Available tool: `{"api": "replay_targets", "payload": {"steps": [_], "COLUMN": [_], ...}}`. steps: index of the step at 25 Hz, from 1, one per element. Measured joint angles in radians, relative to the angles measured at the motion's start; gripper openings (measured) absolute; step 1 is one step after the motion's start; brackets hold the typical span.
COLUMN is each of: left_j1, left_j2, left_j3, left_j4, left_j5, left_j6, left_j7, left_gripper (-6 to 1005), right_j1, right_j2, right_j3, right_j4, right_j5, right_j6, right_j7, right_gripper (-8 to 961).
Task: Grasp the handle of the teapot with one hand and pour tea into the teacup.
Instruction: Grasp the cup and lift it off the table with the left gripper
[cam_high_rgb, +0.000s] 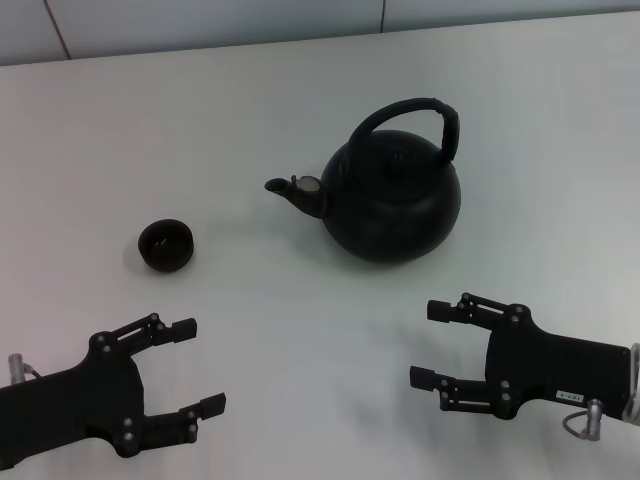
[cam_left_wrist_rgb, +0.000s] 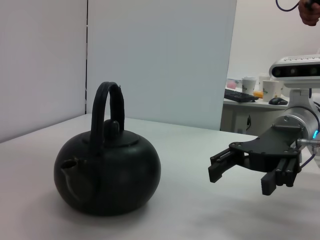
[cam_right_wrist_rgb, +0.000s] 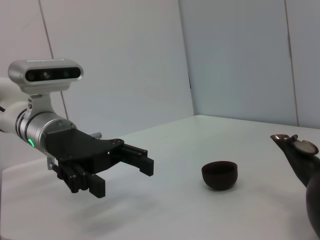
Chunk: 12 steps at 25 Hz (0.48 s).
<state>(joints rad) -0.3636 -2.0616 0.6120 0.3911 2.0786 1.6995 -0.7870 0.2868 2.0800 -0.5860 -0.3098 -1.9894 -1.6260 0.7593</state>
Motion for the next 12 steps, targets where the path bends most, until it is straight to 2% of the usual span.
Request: {"api": "replay_targets", "payload": {"steps": [12], "left_j1": [0.000], "left_j2": [0.000], "left_j3": [-0.001], "left_j4": [0.000], "left_j5": [-0.004], "left_j6": [0.002], "left_j7": [0.000], "left_gripper": [856], "right_j1": [0.000], "right_j2": [0.000], "right_j3": [0.000], "right_j4": [0.000], "right_j5": [0.000], "right_j6": [0.000], "right_j7": [0.000], "right_gripper": [814]}}
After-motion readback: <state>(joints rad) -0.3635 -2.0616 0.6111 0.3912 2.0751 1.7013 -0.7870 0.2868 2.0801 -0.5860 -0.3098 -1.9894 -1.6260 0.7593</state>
